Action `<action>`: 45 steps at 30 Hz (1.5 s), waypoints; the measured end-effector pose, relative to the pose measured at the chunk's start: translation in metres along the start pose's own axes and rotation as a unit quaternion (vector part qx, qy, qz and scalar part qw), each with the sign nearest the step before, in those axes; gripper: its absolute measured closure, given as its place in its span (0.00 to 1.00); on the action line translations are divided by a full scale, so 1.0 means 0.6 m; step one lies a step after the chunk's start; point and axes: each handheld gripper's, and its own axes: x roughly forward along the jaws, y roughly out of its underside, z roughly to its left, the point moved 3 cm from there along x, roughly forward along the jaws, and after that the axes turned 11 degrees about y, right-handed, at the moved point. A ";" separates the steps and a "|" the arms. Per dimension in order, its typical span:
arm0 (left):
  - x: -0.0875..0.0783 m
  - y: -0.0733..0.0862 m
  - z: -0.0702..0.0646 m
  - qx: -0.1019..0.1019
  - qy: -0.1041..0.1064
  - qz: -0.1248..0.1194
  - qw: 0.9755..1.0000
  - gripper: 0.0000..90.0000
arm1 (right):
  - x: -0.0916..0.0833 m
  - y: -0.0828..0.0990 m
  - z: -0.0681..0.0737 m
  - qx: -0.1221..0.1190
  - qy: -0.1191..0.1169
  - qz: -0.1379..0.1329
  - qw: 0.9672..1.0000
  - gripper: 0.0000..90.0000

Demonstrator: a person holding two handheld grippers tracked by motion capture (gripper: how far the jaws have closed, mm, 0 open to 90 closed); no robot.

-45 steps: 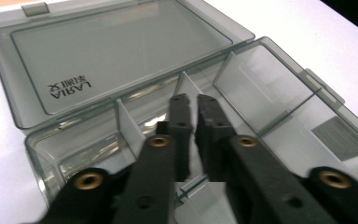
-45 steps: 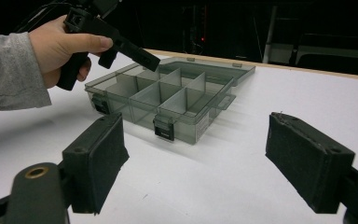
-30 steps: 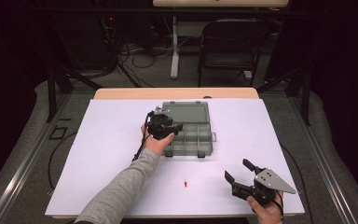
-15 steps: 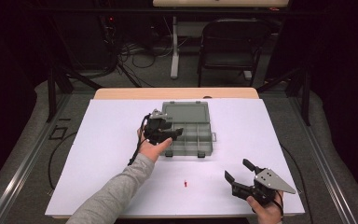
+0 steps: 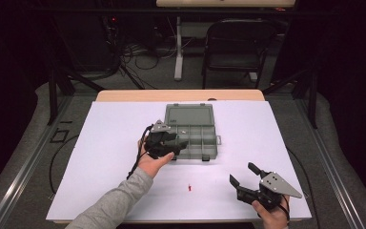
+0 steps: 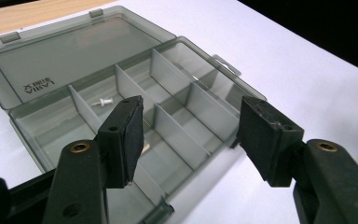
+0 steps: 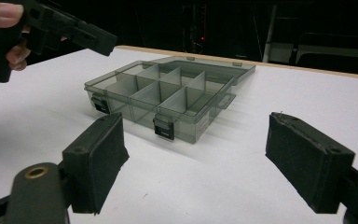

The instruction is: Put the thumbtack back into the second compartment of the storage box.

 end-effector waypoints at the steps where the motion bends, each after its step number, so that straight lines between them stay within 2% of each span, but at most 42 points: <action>1: -0.002 0.002 -0.003 0.003 0.002 0.002 1.000 0.45 | 0.000 0.000 0.000 0.000 0.000 0.000 1.000 0.21; 9: -0.014 0.023 -0.022 0.013 0.015 0.003 1.000 0.45 | 0.001 0.001 0.001 0.001 0.000 0.002 1.000 0.21; 15: -0.021 0.041 -0.038 0.029 0.020 0.010 0.999 0.45 | 0.001 0.001 0.001 0.000 0.000 0.002 1.000 0.21; 20: -0.023 0.059 -0.056 0.038 0.043 0.014 0.998 0.45 | 0.001 0.001 0.001 -0.001 -0.001 0.002 1.000 0.21; 24: -0.023 0.076 -0.065 0.048 0.043 0.020 0.998 0.45 | 0.001 0.001 0.001 -0.002 -0.001 0.003 1.000 0.21; 29: -0.020 0.095 -0.069 0.043 0.057 0.028 0.997 0.45 | 0.001 0.001 0.002 -0.003 -0.001 0.003 1.000 0.21; 32: -0.016 0.104 -0.074 0.047 0.066 0.035 0.996 0.45 | 0.001 0.001 0.001 -0.003 -0.001 0.004 1.000 0.21; 36: -0.001 0.121 -0.083 0.043 0.081 0.053 0.994 0.47 | 0.001 0.001 0.002 -0.003 -0.001 0.003 1.000 0.21; 42: 0.022 0.137 -0.091 0.045 0.089 0.079 0.992 0.47 | 0.001 0.001 0.002 -0.002 -0.002 0.002 1.000 0.21; 45: 0.029 0.142 -0.095 0.043 0.096 0.084 0.991 0.48 | 0.001 0.001 0.001 -0.003 -0.002 0.002 1.000 0.21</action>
